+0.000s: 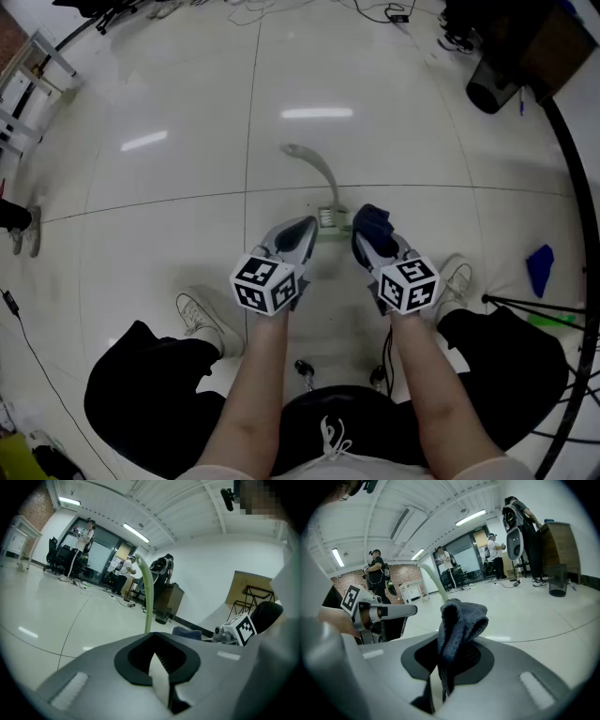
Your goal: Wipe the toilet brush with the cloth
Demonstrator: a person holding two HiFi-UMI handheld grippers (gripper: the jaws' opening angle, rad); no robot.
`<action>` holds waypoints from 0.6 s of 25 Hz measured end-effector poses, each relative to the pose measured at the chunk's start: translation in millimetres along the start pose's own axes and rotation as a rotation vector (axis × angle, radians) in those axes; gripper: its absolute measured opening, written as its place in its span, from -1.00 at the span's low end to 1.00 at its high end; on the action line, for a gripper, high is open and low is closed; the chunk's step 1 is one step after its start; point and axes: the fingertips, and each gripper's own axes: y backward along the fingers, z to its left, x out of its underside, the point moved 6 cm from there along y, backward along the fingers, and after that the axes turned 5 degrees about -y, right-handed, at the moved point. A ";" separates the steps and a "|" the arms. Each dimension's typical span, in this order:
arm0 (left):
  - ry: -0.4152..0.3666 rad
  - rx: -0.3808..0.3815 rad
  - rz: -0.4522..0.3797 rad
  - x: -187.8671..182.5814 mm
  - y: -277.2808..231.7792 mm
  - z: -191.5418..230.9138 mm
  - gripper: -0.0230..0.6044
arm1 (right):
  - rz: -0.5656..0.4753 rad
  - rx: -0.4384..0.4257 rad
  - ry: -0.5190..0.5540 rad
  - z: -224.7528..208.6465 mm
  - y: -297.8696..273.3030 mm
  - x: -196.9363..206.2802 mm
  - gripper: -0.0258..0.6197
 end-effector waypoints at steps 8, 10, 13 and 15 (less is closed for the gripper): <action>0.012 -0.027 0.088 49.1 -37.7 48.2 -0.91 | 0.137 -0.173 0.102 15.1 -71.9 63.2 -0.73; 0.032 -0.025 0.117 60.5 -45.9 52.7 -0.91 | 0.204 -0.216 0.107 19.1 -83.0 84.6 -0.73; 0.052 -0.014 0.150 73.6 -58.8 61.8 -0.91 | 0.253 -0.254 0.084 19.6 -104.9 104.0 -0.73; 0.055 -0.004 0.172 81.1 -64.8 67.0 -0.91 | 0.254 -0.261 0.039 18.9 -118.8 110.9 -0.73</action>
